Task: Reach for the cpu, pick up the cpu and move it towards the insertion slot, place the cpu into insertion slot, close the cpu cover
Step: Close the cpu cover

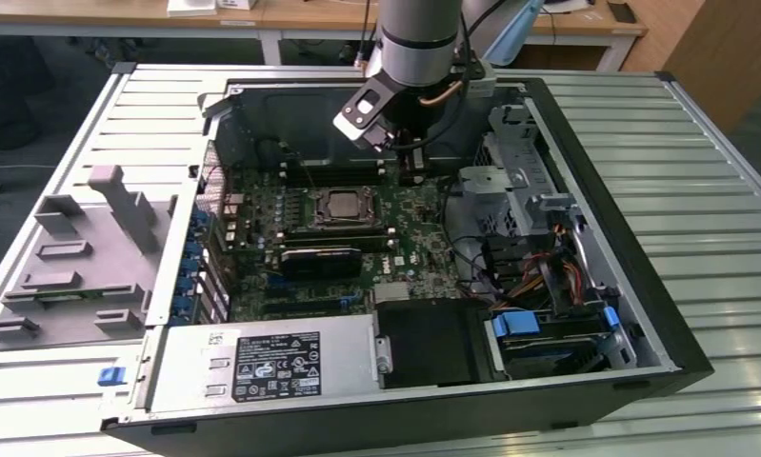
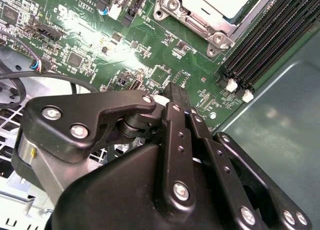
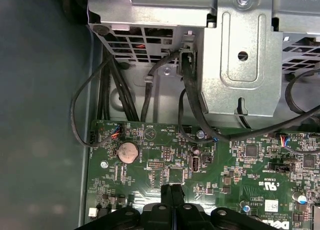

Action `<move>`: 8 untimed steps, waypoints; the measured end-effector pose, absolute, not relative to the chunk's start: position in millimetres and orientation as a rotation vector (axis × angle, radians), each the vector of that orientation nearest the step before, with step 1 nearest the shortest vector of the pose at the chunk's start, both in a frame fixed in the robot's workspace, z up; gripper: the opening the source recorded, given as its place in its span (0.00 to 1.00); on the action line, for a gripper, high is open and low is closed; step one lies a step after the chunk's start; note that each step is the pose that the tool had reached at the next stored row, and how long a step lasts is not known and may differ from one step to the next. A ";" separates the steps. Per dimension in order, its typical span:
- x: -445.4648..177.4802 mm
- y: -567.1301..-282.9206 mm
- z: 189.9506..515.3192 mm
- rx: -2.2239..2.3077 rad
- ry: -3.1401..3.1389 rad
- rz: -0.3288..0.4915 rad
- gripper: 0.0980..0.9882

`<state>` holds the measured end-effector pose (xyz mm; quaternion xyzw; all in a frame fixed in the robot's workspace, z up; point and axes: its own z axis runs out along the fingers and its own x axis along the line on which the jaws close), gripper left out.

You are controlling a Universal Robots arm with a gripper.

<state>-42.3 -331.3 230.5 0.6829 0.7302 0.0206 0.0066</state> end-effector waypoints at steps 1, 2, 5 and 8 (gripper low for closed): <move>-42.2 -331.2 230.4 2.136 2.285 0.065 0.01; -42.2 -331.2 230.4 2.136 2.285 0.065 0.01; -42.2 -331.1 230.3 2.136 2.285 0.065 0.01; -42.2 -331.1 230.3 2.136 2.285 0.065 0.01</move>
